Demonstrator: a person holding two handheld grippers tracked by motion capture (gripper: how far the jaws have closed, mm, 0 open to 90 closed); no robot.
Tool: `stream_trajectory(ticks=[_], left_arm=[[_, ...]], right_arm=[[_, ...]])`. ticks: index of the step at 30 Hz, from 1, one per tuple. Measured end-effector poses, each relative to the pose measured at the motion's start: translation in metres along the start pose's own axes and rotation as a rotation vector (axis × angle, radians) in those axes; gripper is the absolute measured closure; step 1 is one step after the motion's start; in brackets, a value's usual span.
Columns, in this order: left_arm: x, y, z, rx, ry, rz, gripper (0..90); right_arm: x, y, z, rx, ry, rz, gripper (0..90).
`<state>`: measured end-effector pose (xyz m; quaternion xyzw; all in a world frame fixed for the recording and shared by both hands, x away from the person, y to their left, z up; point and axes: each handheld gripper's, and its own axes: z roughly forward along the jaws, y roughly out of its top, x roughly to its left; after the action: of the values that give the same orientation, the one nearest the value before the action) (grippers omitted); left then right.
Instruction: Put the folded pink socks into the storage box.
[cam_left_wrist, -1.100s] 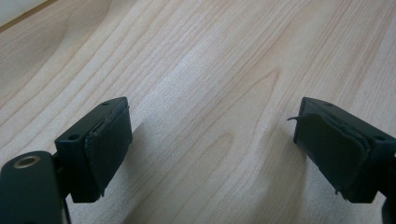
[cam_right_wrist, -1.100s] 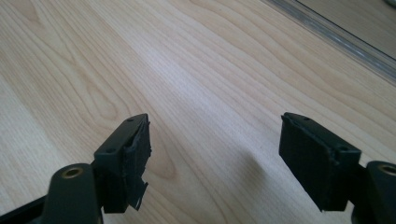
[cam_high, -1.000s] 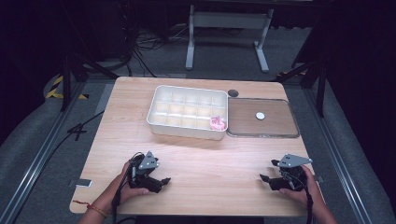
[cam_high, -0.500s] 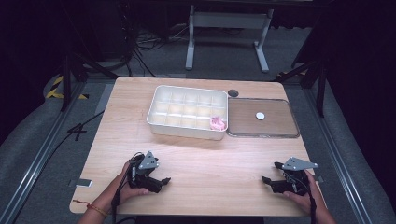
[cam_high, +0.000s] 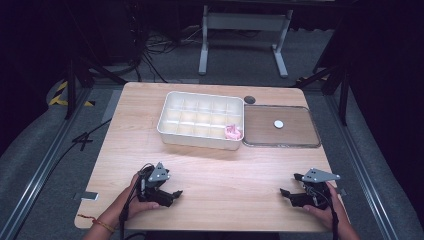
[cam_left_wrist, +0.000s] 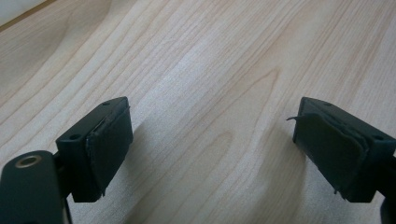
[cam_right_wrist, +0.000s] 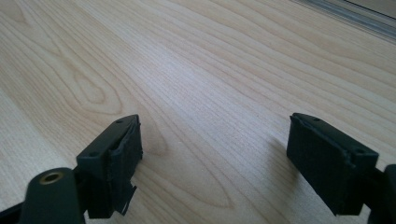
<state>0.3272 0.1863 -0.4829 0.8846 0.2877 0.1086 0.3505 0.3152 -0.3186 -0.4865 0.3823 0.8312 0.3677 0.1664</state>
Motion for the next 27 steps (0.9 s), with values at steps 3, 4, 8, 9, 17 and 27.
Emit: stream_trajectory(ticks=[3,4,8,9,17,27], left_arm=[[0.0004,0.0005,0.0009,-0.002,-0.006,0.002,11.8],[0.0009,0.001,0.0011,0.002,-0.007,0.01,11.6],[0.0005,0.0014,0.002,-0.003,-0.006,0.004,11.2],[0.0004,0.0014,0.002,-0.003,-0.006,0.004,11.2],[0.0005,0.0014,0.0019,-0.003,-0.006,0.005,11.2],[0.0004,0.0015,0.0021,-0.003,-0.009,0.002,11.1]], right_arm=[[-0.0005,0.0005,0.0006,0.0,0.001,0.002,17.7],[-0.0006,0.0008,0.001,0.001,-0.001,0.002,17.5],[-0.0007,0.001,0.0014,0.001,-0.003,0.002,17.4],[-0.0007,0.001,0.0014,0.001,-0.003,0.003,17.4],[-0.0009,0.0013,0.0016,0.004,-0.004,0.002,16.8],[-0.0008,0.0014,0.0017,0.005,-0.003,0.003,16.8]])
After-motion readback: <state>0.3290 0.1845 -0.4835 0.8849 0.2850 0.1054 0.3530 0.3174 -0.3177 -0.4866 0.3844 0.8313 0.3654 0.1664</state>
